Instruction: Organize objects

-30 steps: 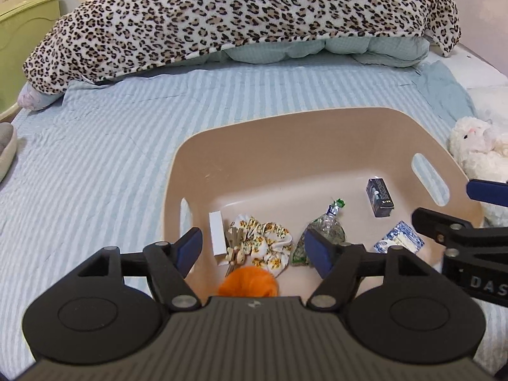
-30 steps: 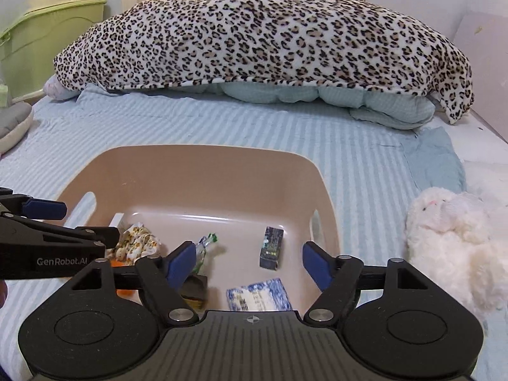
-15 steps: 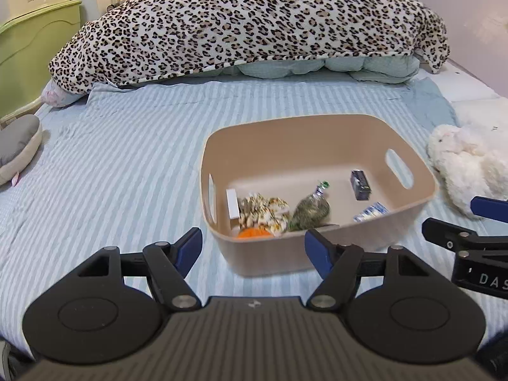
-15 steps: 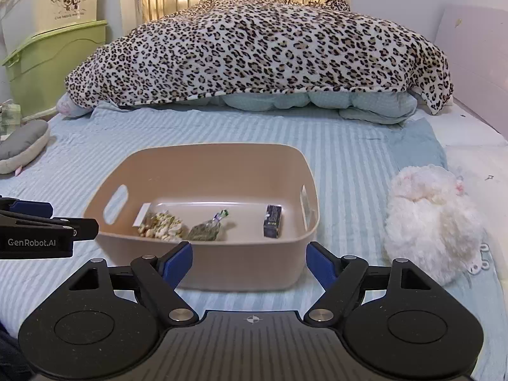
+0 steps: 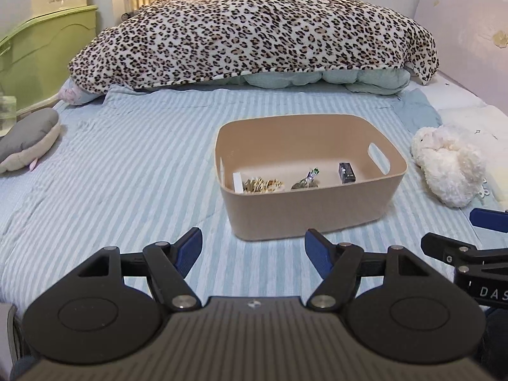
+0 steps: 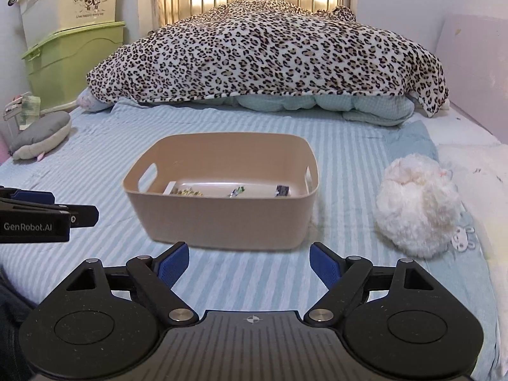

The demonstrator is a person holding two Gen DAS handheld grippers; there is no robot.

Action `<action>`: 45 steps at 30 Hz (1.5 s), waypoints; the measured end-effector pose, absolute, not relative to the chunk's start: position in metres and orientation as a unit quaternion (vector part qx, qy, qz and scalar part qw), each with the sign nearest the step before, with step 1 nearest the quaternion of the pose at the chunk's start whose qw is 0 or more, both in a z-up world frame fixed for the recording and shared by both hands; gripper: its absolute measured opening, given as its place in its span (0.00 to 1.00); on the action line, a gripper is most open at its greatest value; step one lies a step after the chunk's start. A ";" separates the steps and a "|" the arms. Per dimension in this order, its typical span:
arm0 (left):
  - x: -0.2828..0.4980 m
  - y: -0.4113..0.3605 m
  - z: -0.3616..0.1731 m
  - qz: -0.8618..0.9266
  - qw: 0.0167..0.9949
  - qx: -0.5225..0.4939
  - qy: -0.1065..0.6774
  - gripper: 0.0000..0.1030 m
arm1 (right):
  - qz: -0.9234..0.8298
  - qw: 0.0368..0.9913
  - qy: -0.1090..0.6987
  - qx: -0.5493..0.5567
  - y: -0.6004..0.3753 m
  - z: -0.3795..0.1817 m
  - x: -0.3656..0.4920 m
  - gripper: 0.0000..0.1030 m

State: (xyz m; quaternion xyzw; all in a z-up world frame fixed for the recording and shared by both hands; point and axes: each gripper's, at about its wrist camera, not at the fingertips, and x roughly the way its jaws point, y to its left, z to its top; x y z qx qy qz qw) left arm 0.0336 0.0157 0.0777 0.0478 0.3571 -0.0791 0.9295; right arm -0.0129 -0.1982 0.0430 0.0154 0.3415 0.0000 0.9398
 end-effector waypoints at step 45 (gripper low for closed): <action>-0.078 0.020 0.086 -0.116 0.925 0.049 0.357 0.70 | 0.020 0.936 0.350 0.030 -0.188 0.059 -0.116 0.92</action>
